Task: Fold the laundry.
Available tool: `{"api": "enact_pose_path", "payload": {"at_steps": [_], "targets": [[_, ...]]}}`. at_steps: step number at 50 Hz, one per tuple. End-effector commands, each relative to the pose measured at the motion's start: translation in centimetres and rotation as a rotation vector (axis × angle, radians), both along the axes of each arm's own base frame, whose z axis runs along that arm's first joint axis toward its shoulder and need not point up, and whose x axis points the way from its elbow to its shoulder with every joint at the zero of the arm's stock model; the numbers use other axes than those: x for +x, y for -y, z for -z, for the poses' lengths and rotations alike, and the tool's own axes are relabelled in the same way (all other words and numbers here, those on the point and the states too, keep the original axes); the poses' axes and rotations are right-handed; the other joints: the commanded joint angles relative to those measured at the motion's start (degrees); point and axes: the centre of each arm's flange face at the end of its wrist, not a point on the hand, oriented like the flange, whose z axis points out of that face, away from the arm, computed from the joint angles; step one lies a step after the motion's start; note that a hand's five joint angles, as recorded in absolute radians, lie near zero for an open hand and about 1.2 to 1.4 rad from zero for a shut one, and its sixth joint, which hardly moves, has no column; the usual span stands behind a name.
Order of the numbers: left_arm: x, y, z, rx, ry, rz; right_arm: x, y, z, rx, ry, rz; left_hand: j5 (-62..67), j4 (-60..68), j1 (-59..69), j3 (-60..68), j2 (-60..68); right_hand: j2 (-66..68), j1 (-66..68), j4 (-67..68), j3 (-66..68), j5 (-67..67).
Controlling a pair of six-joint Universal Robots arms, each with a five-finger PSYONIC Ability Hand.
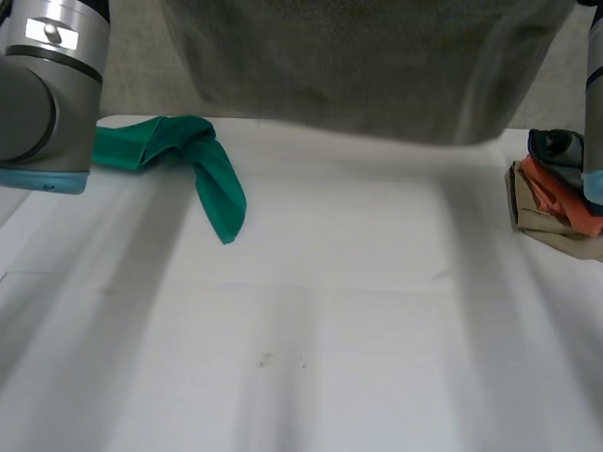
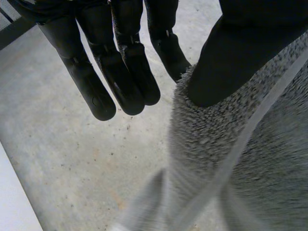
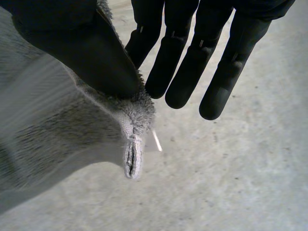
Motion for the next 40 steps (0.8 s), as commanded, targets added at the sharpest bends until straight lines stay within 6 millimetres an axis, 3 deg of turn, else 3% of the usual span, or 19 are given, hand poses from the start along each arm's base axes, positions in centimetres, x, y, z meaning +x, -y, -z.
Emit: {"api": "enact_pose_path", "payload": {"at_steps": [1, 2, 4, 5, 8, 12, 13, 14, 17, 22, 28, 34, 40], "targets": [[0.8, -2.2, 5.6, 0.298, 0.111, 0.002, 0.3, -1.1, 5.8, 0.242, -0.075, -0.022, 13.8, 11.1, 14.2, 11.4, 11.2, 12.5, 15.8, 11.2, 11.5, 10.9], [0.9, -2.4, 6.5, 0.334, 0.125, 0.003, 0.2, -1.5, 7.5, 0.306, -0.094, -0.021, 13.8, 11.1, 14.2, 11.4, 11.2, 12.5, 15.8, 11.2, 11.5, 10.9], [1.2, -2.7, 8.4, 0.402, 0.153, 0.002, 0.0, -1.9, 9.2, 0.374, -0.115, -0.021, 13.8, 11.1, 14.2, 11.4, 11.2, 12.5, 15.8, 11.2, 11.5, 10.9], [1.6, -3.0, 10.2, 0.464, 0.178, -0.008, -0.1, -2.1, 10.0, 0.408, -0.124, -0.020, 13.8, 11.1, 14.2, 11.4, 11.2, 12.5, 15.8, 11.2, 11.5, 10.9], [2.4, -3.3, 12.7, 0.536, 0.197, -0.022, -0.3, -3.3, 13.2, 0.533, -0.156, -0.030, 13.8, 11.1, 14.2, 11.4, 11.2, 12.5, 15.8, 11.2, 11.5, 10.9], [2.8, -3.2, 17.6, 0.668, 0.238, -0.032, -0.6, -3.8, 17.8, 0.674, -0.183, -0.048, 13.8, 11.1, 14.2, 11.4, 11.2, 12.5, 15.8, 11.2, 11.5, 10.9], [2.9, -3.0, 20.0, 0.733, 0.259, -0.034, -0.6, -3.9, 18.9, 0.703, -0.190, -0.051, 13.8, 11.1, 14.2, 11.4, 11.2, 12.5, 15.8, 11.2, 11.5, 10.9], [2.9, -3.0, 21.0, 0.763, 0.268, -0.035, -0.7, -4.0, 20.6, 0.757, -0.201, -0.055, 13.8, 11.1, 14.2, 11.4, 11.2, 12.5, 15.8, 11.2, 11.5, 10.9], [2.9, -3.1, 24.0, 0.846, 0.297, -0.031, -0.8, -4.2, 22.5, 0.814, -0.214, -0.054, 13.8, 11.1, 14.2, 11.4, 11.2, 12.5, 15.8, 11.2, 11.5, 10.9], [3.0, -3.4, 25.0, 0.877, 0.309, -0.015, -1.1, -5.2, 24.1, 0.869, -0.231, -0.057, 11.5, 8.8, 11.9, 9.1, 8.9, 12.5, 15.8, 11.2, 11.5, 10.9], [3.3, -3.8, 23.3, 0.840, 0.308, 0.030, -1.3, -5.7, 24.5, 0.892, -0.234, -0.052, -24.7, -27.3, -24.3, -27.0, -27.2, 12.5, 15.8, 11.2, 11.5, 10.9], [5.0, -3.7, 22.3, 0.846, 0.283, -0.008, -1.6, -6.3, 24.8, 0.910, -0.238, -0.051, -36.1, -38.8, -35.7, -38.5, -38.7, 12.5, 15.8, 11.2, 11.5, 10.9], [6.7, -5.5, 22.1, 0.944, 0.280, -0.038, -1.8, -6.4, 25.0, 0.919, -0.238, -0.046, -39.8, -42.5, -39.4, -42.2, -42.4, 12.5, 15.8, 11.2, 11.5, 10.9]]}}
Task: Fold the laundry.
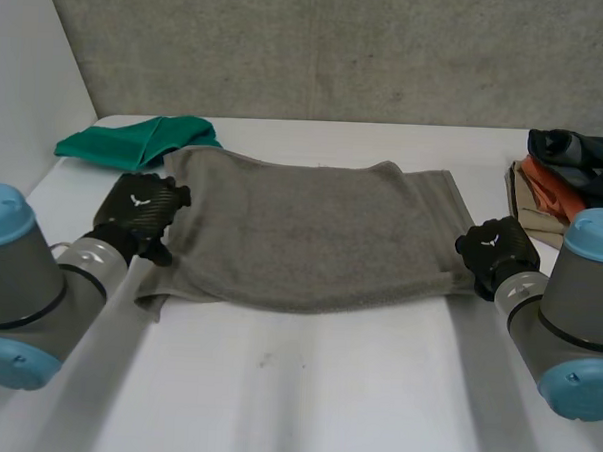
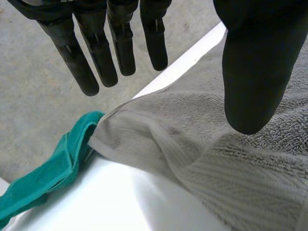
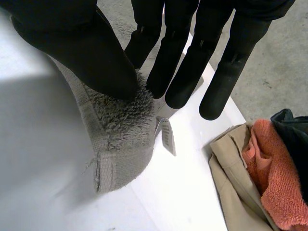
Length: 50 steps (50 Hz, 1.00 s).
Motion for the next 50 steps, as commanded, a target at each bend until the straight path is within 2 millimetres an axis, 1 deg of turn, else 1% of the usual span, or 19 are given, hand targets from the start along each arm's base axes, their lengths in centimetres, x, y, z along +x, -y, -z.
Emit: {"api": "enact_pose_path", "payload": {"at_steps": [1, 4, 9, 13, 21, 24, 25, 28, 31, 35, 36, 37, 39, 40, 42, 44, 47, 48, 50], "targets": [[1.9, -1.8, -0.1, 0.097, 0.015, -0.048, -0.2, -0.2, 0.1, 0.008, -0.002, 0.004, 0.3, 0.2, -0.8, -0.7, -0.5, 12.5, 15.8, 11.2, 11.5, 10.9], [2.3, -2.8, 0.3, 0.159, 0.029, -0.058, -0.2, -0.1, 0.1, 0.007, -0.002, 0.004, -1.9, -2.0, -3.0, -2.9, -2.7, 12.5, 15.8, 11.2, 11.5, 10.9], [2.5, -3.1, 0.8, 0.200, 0.036, -0.059, -0.1, -0.2, 0.1, 0.005, -0.001, 0.003, -1.9, -2.0, -3.0, -2.9, -2.7, 12.5, 15.8, 11.2, 11.5, 10.9], [2.5, -2.8, 1.1, 0.202, 0.035, -0.059, -0.2, -0.2, 0.1, 0.008, -0.002, 0.003, -1.1, -1.2, -2.2, -2.1, -1.9, 12.5, 15.8, 11.2, 11.5, 10.9], [2.1, -0.9, 3.6, 0.241, 0.051, -0.060, -0.3, -0.3, 0.3, 0.015, -0.005, 0.007, 7.5, 7.4, 6.4, 6.5, 6.7, 12.5, 15.8, 11.2, 11.5, 10.9], [2.1, 0.1, 3.5, 0.209, 0.044, -0.068, -0.4, -0.3, 0.3, 0.014, -0.008, 0.012, 26.4, 26.3, 25.4, 25.4, 25.7, 12.5, 15.8, 11.2, 11.5, 10.9], [2.1, 0.4, 3.5, 0.190, 0.039, -0.070, -0.4, -0.3, 0.3, 0.014, -0.008, 0.014, 36.5, 36.4, 35.4, 35.5, 35.7, 12.5, 15.8, 11.2, 11.5, 10.9], [2.1, 0.6, 3.0, 0.144, 0.031, -0.069, -0.5, -0.3, 0.0, 0.007, -0.011, 0.019, 53.8, 53.8, 52.8, 52.9, 53.1, 12.5, 15.8, 11.2, 11.5, 10.9], [2.3, 0.6, 0.6, 0.067, 0.017, -0.081, -0.7, -0.8, -1.4, -0.008, -0.013, 0.020, 53.9, 53.8, 52.8, 52.9, 53.1, 12.5, 15.8, 11.2, 11.5, 10.9], [2.6, -1.0, -2.3, -0.005, 0.001, -0.077, -1.4, -1.9, -3.9, -0.006, -0.027, 0.021, 53.9, 53.8, 52.8, 52.9, 53.1, 12.5, 15.8, 11.2, 11.5, 10.9], [2.7, -1.8, -3.8, -0.049, -0.003, -0.078, -1.6, -2.2, -4.5, -0.005, -0.031, 0.023, 53.9, 53.8, 52.8, 52.9, 53.1, 12.5, 15.8, 11.2, 11.5, 10.9], [2.8, -2.1, -4.4, -0.071, -0.006, -0.079, -2.0, -2.7, -5.7, 0.002, -0.040, 0.030, 53.9, 53.8, 52.8, 52.9, 53.1, 12.5, 15.8, 11.2, 11.5, 10.9], [3.0, -3.0, -5.6, -0.100, -0.010, -0.081, -2.5, -3.4, -6.8, 0.012, -0.051, 0.034, 53.9, 53.8, 52.8, 52.9, 53.1, 12.5, 15.8, 11.2, 11.5, 10.9], [3.4, -4.0, -6.6, -0.124, -0.012, -0.087, -3.1, -4.2, -7.7, 0.026, -0.065, 0.038, 53.9, 53.8, 52.8, 52.9, 53.1, 12.5, 15.8, 11.2, 11.5, 10.9], [3.7, -4.9, -7.2, -0.122, -0.011, -0.093, -3.4, -5.0, -8.5, 0.043, -0.085, 0.035, 53.9, 53.8, 52.8, 52.9, 53.1, 12.5, 15.8, 11.2, 11.5, 10.9], [4.1, -6.8, -8.0, -0.102, 0.003, -0.090, -3.8, -6.2, -9.3, 0.069, -0.133, 0.021, 53.9, 53.8, 52.8, 52.9, 53.1, 12.5, 15.8, 11.2, 11.5, 10.9], [4.4, -9.4, -8.5, -0.038, 0.063, -0.079, -4.2, -7.7, -9.7, 0.110, -0.199, -0.003, 53.9, 53.8, 52.8, 52.9, 53.1, 12.5, 15.8, 11.2, 11.5, 10.9], [4.5, -10.0, -8.4, -0.016, 0.084, -0.074, -4.4, -8.6, -9.7, 0.143, -0.252, -0.027, 53.9, 53.8, 52.8, 52.9, 53.1, 12.5, 15.8, 11.2, 11.5, 10.9], [4.6, -11.2, -8.1, 0.033, 0.135, -0.062, -4.7, -9.2, -9.5, 0.180, -0.300, -0.045, 53.9, 53.8, 52.8, 52.9, 53.1, 12.5, 15.8, 11.2, 11.5, 10.9]]}}
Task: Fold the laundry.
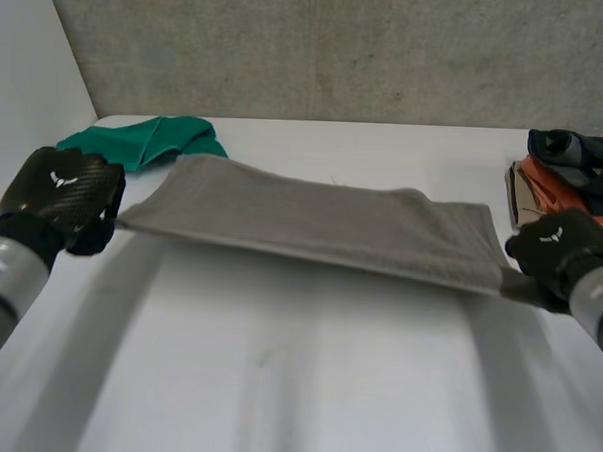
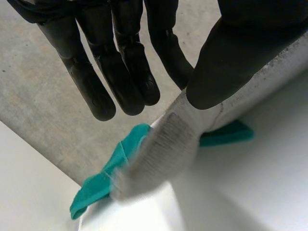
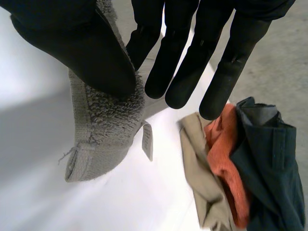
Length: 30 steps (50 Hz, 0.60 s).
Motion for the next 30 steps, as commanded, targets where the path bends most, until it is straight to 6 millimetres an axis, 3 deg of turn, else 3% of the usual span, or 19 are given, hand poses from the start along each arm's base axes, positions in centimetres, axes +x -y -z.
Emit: {"api": "enact_pose_path", "payload": {"at_steps": [1, 5, 8, 11, 16, 20, 23, 24, 27, 30], "targets": [[0.8, -5.6, 0.1, 0.181, 0.167, 0.031, -1.2, -3.4, -0.5, 0.136, -0.183, -0.068, 14.0, 11.4, 13.9, 11.7, 11.4, 12.5, 15.8, 11.2, 11.5, 10.9], [0.8, -6.6, 1.2, 0.242, 0.262, 0.064, -2.0, -3.5, -0.2, 0.188, -0.236, -0.071, 14.0, 11.4, 13.9, 11.7, 11.4, 12.5, 15.8, 11.2, 11.5, 10.9], [0.6, -6.2, 1.9, 0.251, 0.296, 0.083, -2.1, -2.8, 1.1, 0.235, -0.256, -0.069, 14.0, 11.4, 13.9, 11.7, 11.4, 12.5, 15.8, 11.2, 11.5, 10.9], [0.2, -4.3, 3.6, 0.284, 0.317, 0.096, -1.9, -1.2, 2.9, 0.289, -0.261, -0.069, 14.0, 11.4, 13.9, 11.7, 11.4, 12.5, 15.8, 11.2, 11.5, 10.9], [-1.2, -1.0, 5.2, 0.284, 0.325, 0.125, -1.2, 1.6, 3.9, 0.253, -0.229, -0.052, 14.0, 11.4, 13.9, 11.7, 11.4, 12.5, 15.8, 11.2, 11.5, 10.9], [-4.1, 2.0, 5.9, 0.207, 0.324, 0.188, -0.8, 4.2, 4.2, 0.179, -0.170, -0.010, 14.0, 11.4, 13.9, 11.7, 11.4, 12.5, 15.8, 11.2, 11.5, 10.9], [-5.2, 4.3, 6.2, 0.139, 0.313, 0.191, -0.5, 6.5, 4.7, 0.127, -0.148, 0.019, 14.0, 11.4, 13.9, 11.7, 11.4, 12.5, 15.8, 11.2, 11.5, 10.9], [-5.9, 5.9, 6.5, 0.087, 0.304, 0.191, -0.5, 7.1, 4.7, 0.109, -0.146, 0.025, 14.0, 11.4, 13.9, 11.7, 11.4, 12.5, 15.8, 11.2, 11.5, 10.9], [-6.9, 8.5, 5.9, -0.020, 0.284, 0.173, 0.0, 9.8, 4.1, -0.003, -0.130, 0.041, 14.0, 11.4, 13.9, 11.7, 11.4, 12.5, 15.8, 11.2, 11.5, 10.9], [-7.9, 12.2, 2.9, -0.226, 0.238, 0.110, 1.0, 13.1, 1.2, -0.211, -0.093, 0.055, 14.0, 11.4, 13.9, 11.7, 11.4, 12.5, 15.8, 11.2, 11.5, 10.9]]}}
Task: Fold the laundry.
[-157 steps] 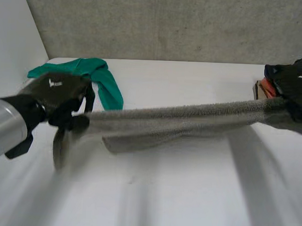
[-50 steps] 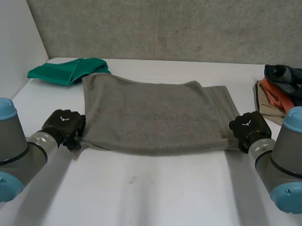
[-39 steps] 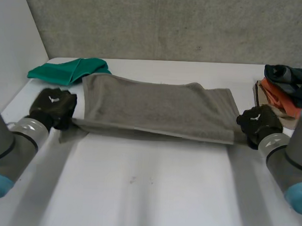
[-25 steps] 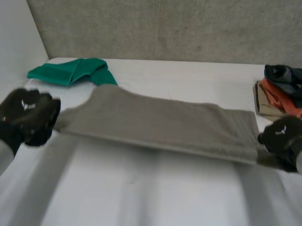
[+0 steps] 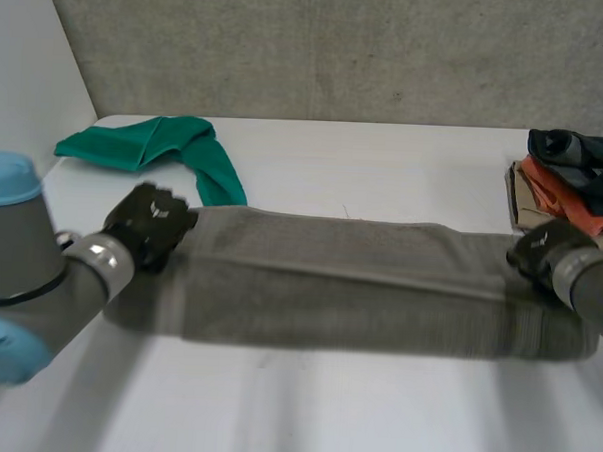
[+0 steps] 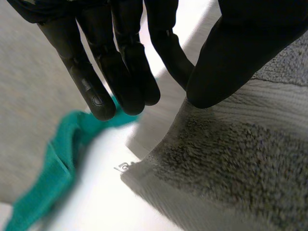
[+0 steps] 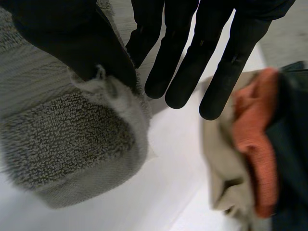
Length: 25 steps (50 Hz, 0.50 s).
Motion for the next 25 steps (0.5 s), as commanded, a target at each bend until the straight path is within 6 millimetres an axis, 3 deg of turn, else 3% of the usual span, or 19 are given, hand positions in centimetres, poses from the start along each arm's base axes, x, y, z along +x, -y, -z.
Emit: {"api": "enact_pose_path", "payload": {"at_steps": [1, 2, 3, 5, 6, 7, 8, 10, 13, 17, 25], "targets": [[-2.4, 7.5, -4.8, -0.388, -0.119, -0.040, 1.6, 6.6, -4.6, -0.378, 0.062, 0.016, 14.0, 11.2, 13.9, 11.6, 11.4, 12.5, 15.8, 11.2, 11.5, 10.8], [-2.7, 8.7, -7.4, -0.516, -0.173, -0.056, 1.8, 7.3, -5.9, -0.454, 0.081, 0.016, 14.0, 11.2, 13.9, 11.6, 11.4, 12.5, 15.8, 11.2, 11.5, 10.8], [-2.9, 9.1, -8.9, -0.589, -0.203, -0.058, 2.1, 8.6, -8.7, -0.609, 0.118, 0.014, 14.0, 11.2, 13.9, 11.6, 11.4, 12.5, 15.8, 11.2, 11.5, 10.8], [-3.1, 9.7, -11.4, -0.725, -0.259, -0.060, 2.5, 9.2, -11.8, -0.780, 0.171, 0.011, 14.0, 11.2, 13.9, 11.6, 11.4, 12.5, 15.8, 11.2, 11.5, 10.8], [-3.2, 9.6, -14.0, -0.856, -0.319, -0.055, 2.6, 9.4, -13.3, -0.864, 0.199, 0.007, 14.0, 11.2, 13.9, 11.6, 11.4, 12.5, 15.8, 11.2, 11.5, 10.8], [-3.2, 9.3, -15.4, -0.914, -0.359, -0.053, 2.7, 9.2, -16.2, -1.024, 0.256, -0.001, 14.0, 11.2, 13.9, 11.6, 11.4, 12.5, 15.8, 11.2, 11.5, 10.8], [-3.1, 8.8, -17.0, -0.972, -0.404, -0.046, 2.6, 9.0, -17.7, -1.105, 0.290, -0.001, 14.0, 11.2, 13.9, 11.6, 11.4, 12.5, 15.8, 11.2, 11.5, 10.8], [-2.7, 7.6, -19.6, -1.043, -0.525, -0.011, 2.7, 8.6, -19.1, -1.193, 0.322, -0.011, 14.0, 11.2, 13.9, 11.6, 11.4, 12.5, 15.8, 11.2, 11.5, 10.8], [-1.8, 7.2, -20.3, -1.010, -0.591, -0.001, 3.2, 8.0, -19.5, -1.213, 0.345, -0.049, 14.0, 11.2, 13.9, 11.6, 11.4, 12.5, 15.8, 11.2, 11.5, 10.8], [-0.8, 7.5, -18.3, -0.877, -0.610, -0.018, 4.3, 7.4, -18.0, -1.114, 0.348, -0.092, 14.0, 11.2, 13.9, 11.6, 11.4, 12.5, 15.8, 11.2, 11.5, 10.8], [0.3, 7.5, -12.0, -0.637, -0.519, -0.084, 5.1, 7.5, -13.6, -0.906, 0.360, -0.098, 14.0, 11.2, 13.9, 11.6, 11.4, 12.5, 15.8, 11.2, 11.5, 10.8]]}}
